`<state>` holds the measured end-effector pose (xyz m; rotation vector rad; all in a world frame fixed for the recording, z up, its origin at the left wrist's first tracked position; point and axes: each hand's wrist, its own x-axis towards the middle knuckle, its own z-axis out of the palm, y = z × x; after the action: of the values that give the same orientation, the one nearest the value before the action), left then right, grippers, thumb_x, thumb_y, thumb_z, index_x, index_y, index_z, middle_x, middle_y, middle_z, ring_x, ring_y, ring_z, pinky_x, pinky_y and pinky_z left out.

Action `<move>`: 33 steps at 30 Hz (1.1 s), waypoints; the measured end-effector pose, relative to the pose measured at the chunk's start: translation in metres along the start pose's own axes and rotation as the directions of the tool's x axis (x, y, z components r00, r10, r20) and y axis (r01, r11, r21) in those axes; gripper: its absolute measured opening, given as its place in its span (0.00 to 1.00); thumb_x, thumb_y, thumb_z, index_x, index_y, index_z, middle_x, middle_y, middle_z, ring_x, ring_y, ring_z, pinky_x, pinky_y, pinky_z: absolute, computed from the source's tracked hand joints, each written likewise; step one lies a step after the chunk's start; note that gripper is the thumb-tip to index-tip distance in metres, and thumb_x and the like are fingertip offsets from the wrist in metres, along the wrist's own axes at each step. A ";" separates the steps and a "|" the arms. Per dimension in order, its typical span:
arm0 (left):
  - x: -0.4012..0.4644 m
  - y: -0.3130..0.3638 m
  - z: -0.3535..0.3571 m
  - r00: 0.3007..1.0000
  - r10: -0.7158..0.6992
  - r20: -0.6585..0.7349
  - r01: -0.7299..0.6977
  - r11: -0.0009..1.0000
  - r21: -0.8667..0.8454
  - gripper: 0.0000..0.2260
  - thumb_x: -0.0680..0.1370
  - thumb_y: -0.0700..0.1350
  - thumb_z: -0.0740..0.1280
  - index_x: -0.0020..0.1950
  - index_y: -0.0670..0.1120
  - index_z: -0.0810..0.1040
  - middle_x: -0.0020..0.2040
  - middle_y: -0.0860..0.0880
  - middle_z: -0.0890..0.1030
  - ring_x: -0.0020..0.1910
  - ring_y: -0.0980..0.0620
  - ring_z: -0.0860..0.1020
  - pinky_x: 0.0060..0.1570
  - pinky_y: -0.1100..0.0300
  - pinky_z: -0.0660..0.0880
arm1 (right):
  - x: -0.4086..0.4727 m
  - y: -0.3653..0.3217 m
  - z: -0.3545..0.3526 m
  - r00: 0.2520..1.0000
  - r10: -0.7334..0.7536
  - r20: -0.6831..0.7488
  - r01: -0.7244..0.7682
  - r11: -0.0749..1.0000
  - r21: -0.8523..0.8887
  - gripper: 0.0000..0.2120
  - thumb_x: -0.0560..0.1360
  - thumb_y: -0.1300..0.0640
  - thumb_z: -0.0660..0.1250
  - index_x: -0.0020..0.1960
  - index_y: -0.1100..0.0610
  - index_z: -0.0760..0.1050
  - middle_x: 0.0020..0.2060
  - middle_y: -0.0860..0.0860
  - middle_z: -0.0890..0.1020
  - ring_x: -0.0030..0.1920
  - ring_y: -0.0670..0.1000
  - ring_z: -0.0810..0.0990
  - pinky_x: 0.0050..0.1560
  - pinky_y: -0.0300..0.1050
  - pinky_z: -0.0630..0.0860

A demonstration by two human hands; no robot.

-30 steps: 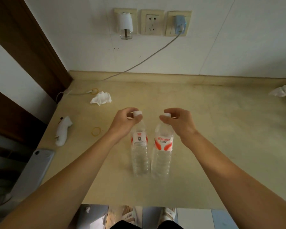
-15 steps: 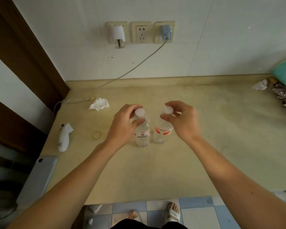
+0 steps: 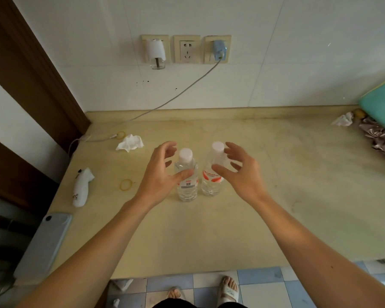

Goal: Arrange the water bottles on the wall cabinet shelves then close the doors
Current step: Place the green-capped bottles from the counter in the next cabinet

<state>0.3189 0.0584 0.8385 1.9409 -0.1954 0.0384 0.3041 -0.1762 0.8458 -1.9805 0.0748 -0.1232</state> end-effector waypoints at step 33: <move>-0.012 -0.040 0.074 0.938 -0.320 -0.132 0.295 0.938 -0.181 0.29 0.68 0.37 0.80 0.64 0.53 0.75 0.52 0.56 0.85 0.51 0.58 0.83 0.48 0.63 0.79 | 0.012 0.074 0.017 0.959 0.209 0.189 -0.207 0.978 -0.031 0.27 0.65 0.58 0.81 0.57 0.45 0.70 0.48 0.39 0.80 0.47 0.37 0.79 0.39 0.30 0.71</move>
<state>0.3081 0.0058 0.7731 1.7788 0.2093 -0.0294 0.3180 -0.1911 0.7719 -1.9730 0.1591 0.2051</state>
